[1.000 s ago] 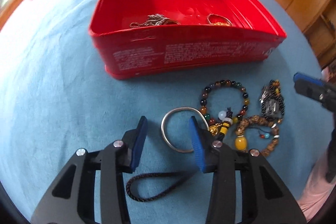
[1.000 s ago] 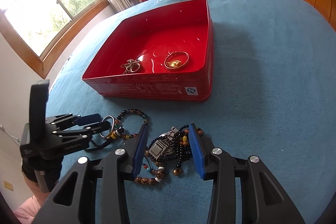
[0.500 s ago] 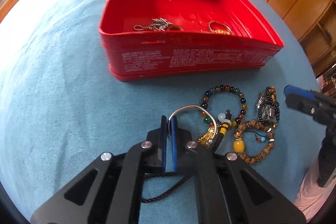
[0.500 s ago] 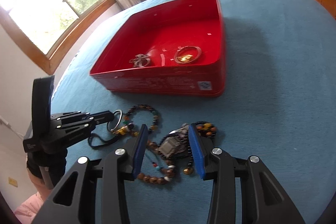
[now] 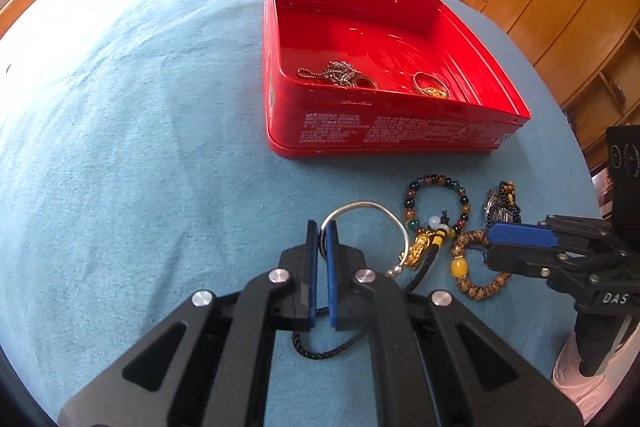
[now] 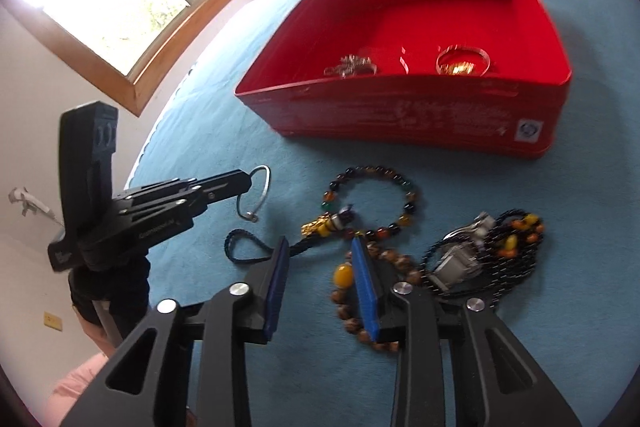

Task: Organize jewelry
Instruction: 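Close the left tool on the silver key ring with black cord, then grasp the gold charm bead strand with the right tool and lift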

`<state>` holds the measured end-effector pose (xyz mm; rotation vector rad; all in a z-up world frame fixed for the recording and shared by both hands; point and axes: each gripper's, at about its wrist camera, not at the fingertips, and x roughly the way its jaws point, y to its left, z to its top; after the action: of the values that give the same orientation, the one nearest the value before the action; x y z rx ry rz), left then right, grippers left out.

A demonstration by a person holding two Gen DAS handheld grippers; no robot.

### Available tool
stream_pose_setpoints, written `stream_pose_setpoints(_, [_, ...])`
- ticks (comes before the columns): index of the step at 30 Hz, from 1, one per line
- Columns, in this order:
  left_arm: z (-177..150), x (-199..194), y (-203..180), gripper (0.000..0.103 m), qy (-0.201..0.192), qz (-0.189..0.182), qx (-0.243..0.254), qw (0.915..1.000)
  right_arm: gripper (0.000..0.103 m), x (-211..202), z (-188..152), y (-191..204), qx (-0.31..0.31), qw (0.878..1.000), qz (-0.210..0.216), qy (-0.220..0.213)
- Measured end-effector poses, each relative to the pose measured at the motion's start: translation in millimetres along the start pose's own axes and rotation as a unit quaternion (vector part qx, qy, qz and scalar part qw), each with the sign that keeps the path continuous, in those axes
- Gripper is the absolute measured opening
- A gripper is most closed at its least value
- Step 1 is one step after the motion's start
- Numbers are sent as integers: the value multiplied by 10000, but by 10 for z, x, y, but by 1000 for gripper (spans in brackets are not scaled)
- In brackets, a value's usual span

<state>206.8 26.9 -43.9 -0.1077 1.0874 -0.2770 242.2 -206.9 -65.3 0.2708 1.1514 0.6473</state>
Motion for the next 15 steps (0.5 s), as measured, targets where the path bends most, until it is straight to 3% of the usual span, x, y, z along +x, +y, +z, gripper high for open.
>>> stream_pose_setpoints(9, [-3,34,-41,1,2,-62,36,10000,26,290,84,47,352,9991,-54,230])
stream_pose_setpoints(15, [4,279,-25,1,375,21,61,9993,26,520,112,58,557,9976,-62,408])
